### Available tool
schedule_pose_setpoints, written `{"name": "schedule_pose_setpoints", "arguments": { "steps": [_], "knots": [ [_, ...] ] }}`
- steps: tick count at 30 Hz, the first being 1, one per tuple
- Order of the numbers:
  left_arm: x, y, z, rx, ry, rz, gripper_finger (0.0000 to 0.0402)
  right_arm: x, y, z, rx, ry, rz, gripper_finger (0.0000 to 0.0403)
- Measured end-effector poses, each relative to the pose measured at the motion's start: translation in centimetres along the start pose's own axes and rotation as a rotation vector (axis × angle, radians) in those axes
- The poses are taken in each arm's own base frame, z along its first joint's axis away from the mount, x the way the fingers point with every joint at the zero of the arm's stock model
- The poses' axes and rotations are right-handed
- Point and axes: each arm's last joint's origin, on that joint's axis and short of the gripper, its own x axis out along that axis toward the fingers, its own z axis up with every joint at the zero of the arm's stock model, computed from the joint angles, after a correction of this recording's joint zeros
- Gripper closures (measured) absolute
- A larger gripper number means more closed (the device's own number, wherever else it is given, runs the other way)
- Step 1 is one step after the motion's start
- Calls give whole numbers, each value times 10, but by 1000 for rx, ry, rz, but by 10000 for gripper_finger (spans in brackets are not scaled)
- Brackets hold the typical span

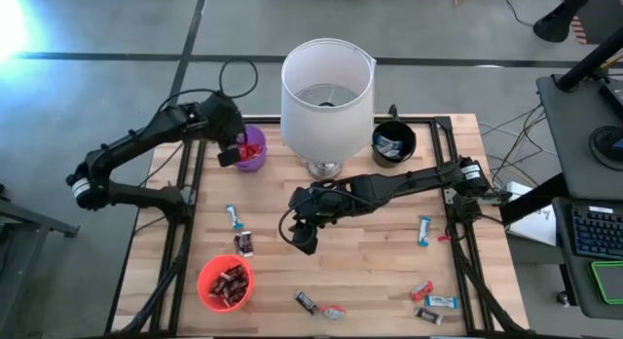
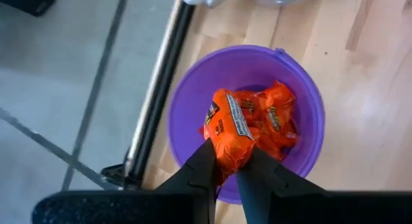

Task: Sort candy
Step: Put the orange chocolate into the purple bucket

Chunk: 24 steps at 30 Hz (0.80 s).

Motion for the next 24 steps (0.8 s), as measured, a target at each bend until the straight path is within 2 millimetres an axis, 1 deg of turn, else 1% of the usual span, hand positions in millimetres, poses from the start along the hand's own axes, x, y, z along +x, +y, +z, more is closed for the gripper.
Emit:
{"name": "schedule_pose_setpoints", "arguments": {
  "steps": [6,13,18,22,24],
  "knots": [
    [16,0,5,8,50,-32,354,0,0,0,0,1,-1,248],
    [29,1,8,9,95,-44,316,0,0,-1,0,6,-4,248],
    [30,0,7,8,113,-52,295,1,-1,-2,7,16,-9,248],
    [22,-1,3,-37,100,-63,288,1,-3,-10,73,78,-44,248],
    [16,-2,2,-65,66,-103,286,0,-4,-16,106,131,-77,248]
  ]
}}
